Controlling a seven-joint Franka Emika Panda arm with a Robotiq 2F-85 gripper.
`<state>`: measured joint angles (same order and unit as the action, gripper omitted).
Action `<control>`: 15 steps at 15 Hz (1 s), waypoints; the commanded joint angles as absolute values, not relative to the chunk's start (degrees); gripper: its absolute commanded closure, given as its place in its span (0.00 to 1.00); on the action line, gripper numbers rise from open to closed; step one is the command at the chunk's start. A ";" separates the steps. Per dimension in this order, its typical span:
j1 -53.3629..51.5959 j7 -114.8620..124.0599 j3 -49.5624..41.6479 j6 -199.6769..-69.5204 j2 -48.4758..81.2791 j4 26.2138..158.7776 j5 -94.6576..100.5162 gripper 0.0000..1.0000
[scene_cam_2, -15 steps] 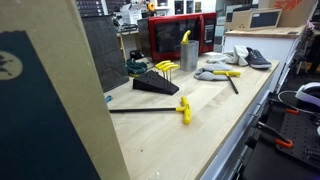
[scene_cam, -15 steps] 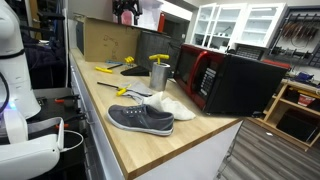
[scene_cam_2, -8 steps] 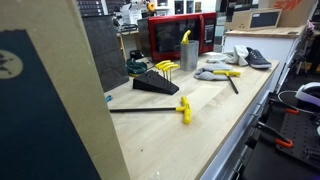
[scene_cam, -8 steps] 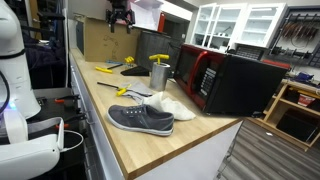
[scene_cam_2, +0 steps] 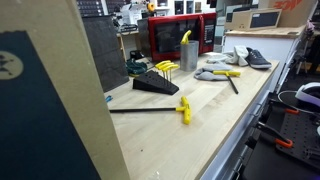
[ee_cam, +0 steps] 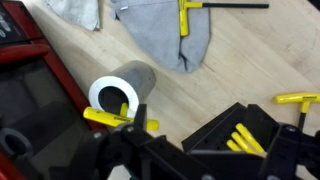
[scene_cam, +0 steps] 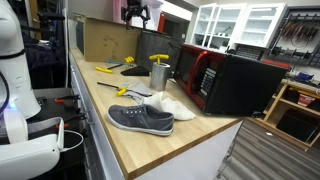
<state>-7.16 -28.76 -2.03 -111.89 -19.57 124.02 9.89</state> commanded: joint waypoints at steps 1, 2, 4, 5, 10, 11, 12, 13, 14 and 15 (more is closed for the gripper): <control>-5.11 -26.48 -2.71 -115.58 -8.27 114.46 8.79 0.00; -4.51 -25.02 -2.51 -116.10 -6.44 113.19 8.78 0.00; -4.00 -26.52 -1.89 -116.16 -9.25 116.40 9.36 0.00; -3.68 -26.29 -1.83 -116.38 -7.46 115.26 9.34 0.00; -3.75 -26.07 -1.28 -115.33 -5.63 114.24 9.49 0.00; -3.65 -26.81 -1.22 -115.34 -4.80 113.75 9.59 0.00; -3.55 -27.16 -1.12 -115.24 -3.62 113.05 10.03 0.00; -3.48 -27.29 -1.02 -115.52 -2.86 112.75 10.62 0.00; -3.43 -28.19 -1.00 -115.46 -1.96 112.25 11.10 0.00; -3.37 -29.01 -0.93 -115.34 -1.06 111.67 11.64 0.00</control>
